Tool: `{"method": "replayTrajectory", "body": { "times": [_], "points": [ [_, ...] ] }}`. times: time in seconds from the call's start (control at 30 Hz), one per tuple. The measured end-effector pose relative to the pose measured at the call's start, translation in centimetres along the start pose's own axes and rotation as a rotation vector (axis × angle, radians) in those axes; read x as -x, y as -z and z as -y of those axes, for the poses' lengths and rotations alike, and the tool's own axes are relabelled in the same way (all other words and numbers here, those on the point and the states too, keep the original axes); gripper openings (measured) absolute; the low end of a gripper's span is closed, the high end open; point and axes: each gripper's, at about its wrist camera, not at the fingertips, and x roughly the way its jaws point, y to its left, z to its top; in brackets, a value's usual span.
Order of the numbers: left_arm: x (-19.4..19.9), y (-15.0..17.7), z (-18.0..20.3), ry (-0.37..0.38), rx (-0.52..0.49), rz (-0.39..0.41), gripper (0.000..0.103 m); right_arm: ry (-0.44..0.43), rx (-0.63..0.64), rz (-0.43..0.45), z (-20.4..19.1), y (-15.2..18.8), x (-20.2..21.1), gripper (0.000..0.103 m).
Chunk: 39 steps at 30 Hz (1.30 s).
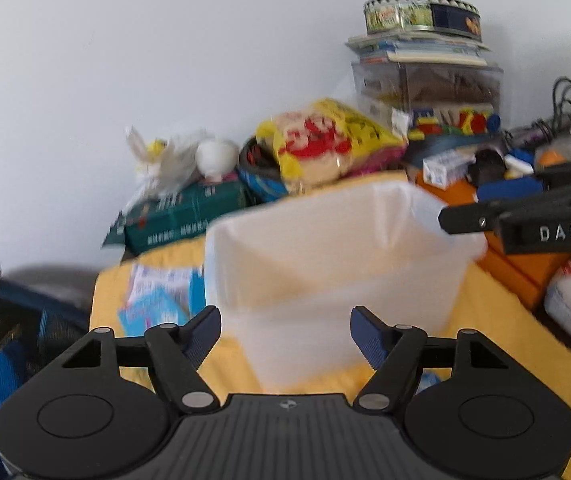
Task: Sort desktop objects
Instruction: 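Move both open tools back over the remaining toys, then grasp grey-green figure with left tool while right tool grasps teal toy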
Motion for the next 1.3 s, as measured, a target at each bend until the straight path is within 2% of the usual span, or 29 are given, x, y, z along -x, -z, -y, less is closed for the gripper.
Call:
{"method": "replayTrajectory", "body": {
  "times": [0.1, 0.27, 0.33, 0.4, 0.47, 0.6, 0.63, 0.7, 0.73, 0.83, 0.97, 1.0, 1.2, 1.23, 1.3],
  "points": [
    [0.8, 2.7, 0.3, 0.023, 0.024, -0.087, 0.075, -0.028, 0.019, -0.047, -0.2, 2.0, 0.8, 0.062],
    [1.1, 8.6, -0.3, 0.163, 0.216, -0.236, 0.075, -0.077, 0.047, -0.181, -1.0, 6.4, 0.6, 0.063],
    [1.5, 10.5, -0.2, 0.207, 0.266, -0.246, 0.075, -0.100, 0.063, -0.230, -1.5, 8.0, 0.5, 0.063],
    [1.5, 11.6, 0.6, 0.201, 0.238, -0.285, 0.075, -0.129, 0.085, -0.278, -2.3, 9.9, 0.6, 0.062],
    [1.1, 12.2, 1.6, 0.163, 0.169, -0.313, 0.075, -0.168, 0.077, -0.318, -2.9, 11.4, 0.6, 0.061],
    [0.2, 12.8, 2.3, 0.207, 0.164, -0.330, 0.074, -0.196, 0.060, -0.374, -4.0, 13.2, 0.5, 0.061],
    [-0.2, 12.9, 2.6, 0.201, 0.152, -0.338, 0.071, -0.193, 0.071, -0.377, -4.3, 13.3, 0.5, 0.061],
    [-0.9, 13.2, 3.2, 0.192, 0.109, -0.342, 0.048, -0.185, 0.085, -0.375, -4.6, 13.5, 0.6, 0.061],
    [-1.4, 13.5, 3.4, 0.191, 0.090, -0.350, 0.043, -0.182, 0.087, -0.373, -4.6, 13.5, 0.7, 0.061],
    [-2.4, 13.9, 3.5, 0.220, 0.071, -0.363, 0.040, -0.167, 0.097, -0.365, -4.5, 13.5, 0.7, 0.061],
    [-3.2, 13.4, 3.7, 0.220, 0.035, -0.348, 0.039, -0.157, 0.092, -0.366, -4.7, 13.5, 0.3, 0.061],
    [-3.4, 13.3, 3.7, 0.221, 0.035, -0.348, 0.036, -0.155, 0.096, -0.366, -4.8, 13.5, 0.1, 0.061],
    [-2.4, 13.6, 2.7, 0.209, 0.045, -0.362, 0.036, -0.145, 0.129, -0.338, -5.9, 12.5, -1.9, 0.061],
    [-2.1, 13.9, 2.5, 0.208, 0.042, -0.370, 0.036, -0.136, 0.138, -0.335, -6.1, 12.3, -2.5, 0.059],
    [-1.6, 14.2, 2.1, 0.211, 0.044, -0.379, 0.036, -0.142, 0.152, -0.352, -6.6, 12.2, -3.7, 0.047]
  ]
}}
